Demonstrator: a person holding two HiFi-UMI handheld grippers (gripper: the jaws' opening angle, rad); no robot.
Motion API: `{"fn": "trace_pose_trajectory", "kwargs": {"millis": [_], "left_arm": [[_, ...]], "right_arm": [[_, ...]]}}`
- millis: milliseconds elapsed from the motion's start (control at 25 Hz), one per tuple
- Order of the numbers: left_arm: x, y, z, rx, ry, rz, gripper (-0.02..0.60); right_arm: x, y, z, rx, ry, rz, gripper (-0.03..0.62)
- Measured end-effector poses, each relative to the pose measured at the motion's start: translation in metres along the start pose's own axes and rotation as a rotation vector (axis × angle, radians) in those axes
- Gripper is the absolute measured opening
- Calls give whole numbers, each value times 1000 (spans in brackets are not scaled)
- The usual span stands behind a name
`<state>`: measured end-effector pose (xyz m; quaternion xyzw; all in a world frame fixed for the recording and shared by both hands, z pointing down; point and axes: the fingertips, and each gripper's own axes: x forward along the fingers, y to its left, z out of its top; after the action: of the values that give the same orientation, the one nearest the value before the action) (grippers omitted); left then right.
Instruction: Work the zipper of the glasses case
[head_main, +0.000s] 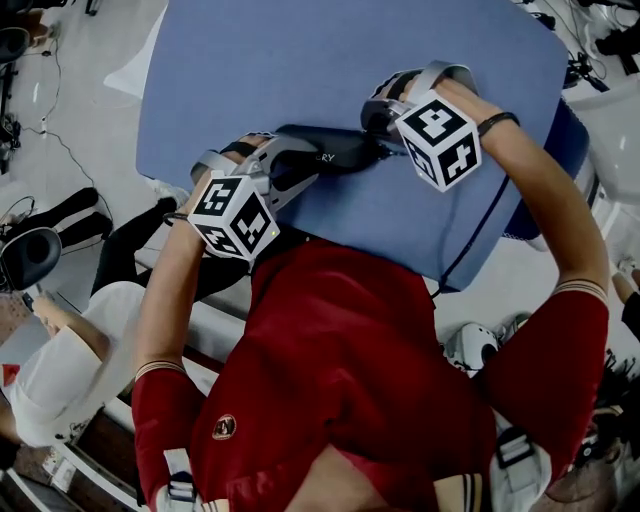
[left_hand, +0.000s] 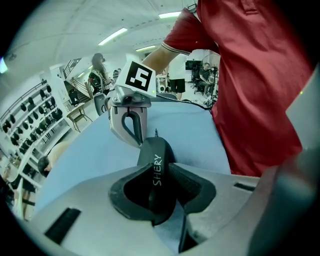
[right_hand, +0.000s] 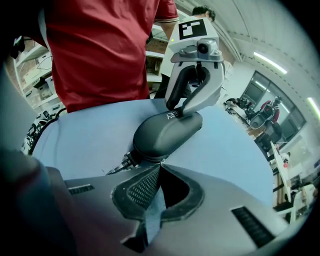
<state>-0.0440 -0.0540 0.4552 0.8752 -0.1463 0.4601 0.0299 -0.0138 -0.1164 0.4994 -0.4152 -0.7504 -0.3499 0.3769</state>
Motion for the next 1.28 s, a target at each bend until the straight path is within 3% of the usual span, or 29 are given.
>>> {"fn": "trace_pose_trajectory", "kwargs": {"millis": [800,1280], "left_arm": [[4,0,-3,-13,6,2,86],[3,0,-7,8,28,0,90]], "right_arm": [[-4,27,1,96,123,-48,0],[0,32,9,253,218,-110,0]]}}
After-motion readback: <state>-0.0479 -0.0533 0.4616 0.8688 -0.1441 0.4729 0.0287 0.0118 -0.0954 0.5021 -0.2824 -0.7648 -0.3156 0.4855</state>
